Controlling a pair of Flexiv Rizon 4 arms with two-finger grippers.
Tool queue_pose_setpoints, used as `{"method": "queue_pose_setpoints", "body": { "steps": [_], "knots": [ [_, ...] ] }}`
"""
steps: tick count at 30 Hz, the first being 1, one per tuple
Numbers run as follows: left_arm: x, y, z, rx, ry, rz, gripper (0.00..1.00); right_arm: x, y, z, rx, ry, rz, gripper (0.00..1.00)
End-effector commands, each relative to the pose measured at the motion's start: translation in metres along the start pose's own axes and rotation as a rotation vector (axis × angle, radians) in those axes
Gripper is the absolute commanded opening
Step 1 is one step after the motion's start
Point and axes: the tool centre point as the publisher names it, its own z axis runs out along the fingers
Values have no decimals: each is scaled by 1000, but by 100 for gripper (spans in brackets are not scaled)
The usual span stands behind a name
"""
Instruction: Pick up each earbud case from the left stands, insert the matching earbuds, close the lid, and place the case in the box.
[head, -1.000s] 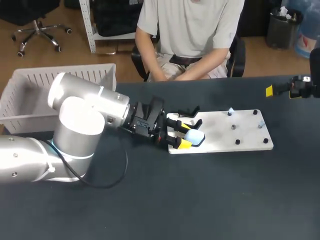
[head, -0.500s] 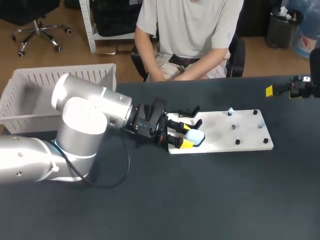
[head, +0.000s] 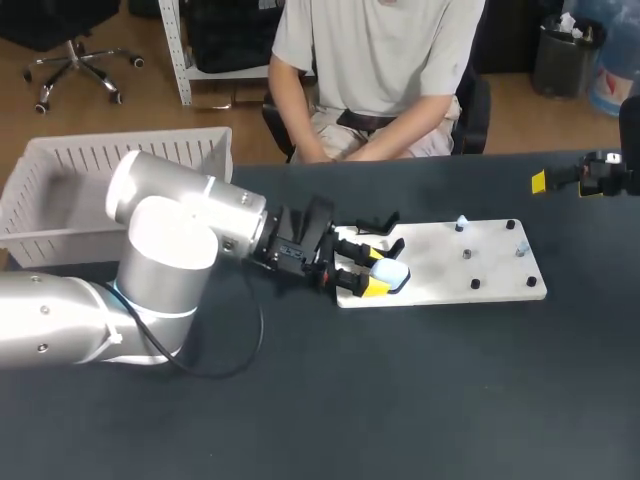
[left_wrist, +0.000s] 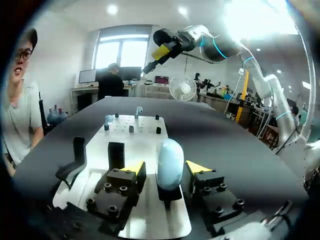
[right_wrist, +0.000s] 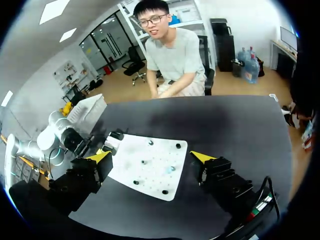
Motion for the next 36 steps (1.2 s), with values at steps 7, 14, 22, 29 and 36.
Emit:
{"method": "queue_pose_setpoints", "body": {
  "steps": [7, 14, 22, 29, 36],
  "knots": [
    [1, 2, 2, 4, -5, 20, 6, 0, -1, 0, -1, 1, -1, 100],
    [-8, -1, -10, 3, -29, 51, 0, 0, -1, 0, -1, 1, -1, 100],
    [-48, -19, -35, -29, -168, 82, 0, 0, -1, 0, -1, 1, -1, 100],
    [-79, -39, -35, -59, -299, 84, 0, 0, -1, 0, -1, 1, -1, 100],
    [-88, -46, -37, -70, -343, 83, 0, 0, -1, 0, -1, 1, -1, 100]
  ]
}}
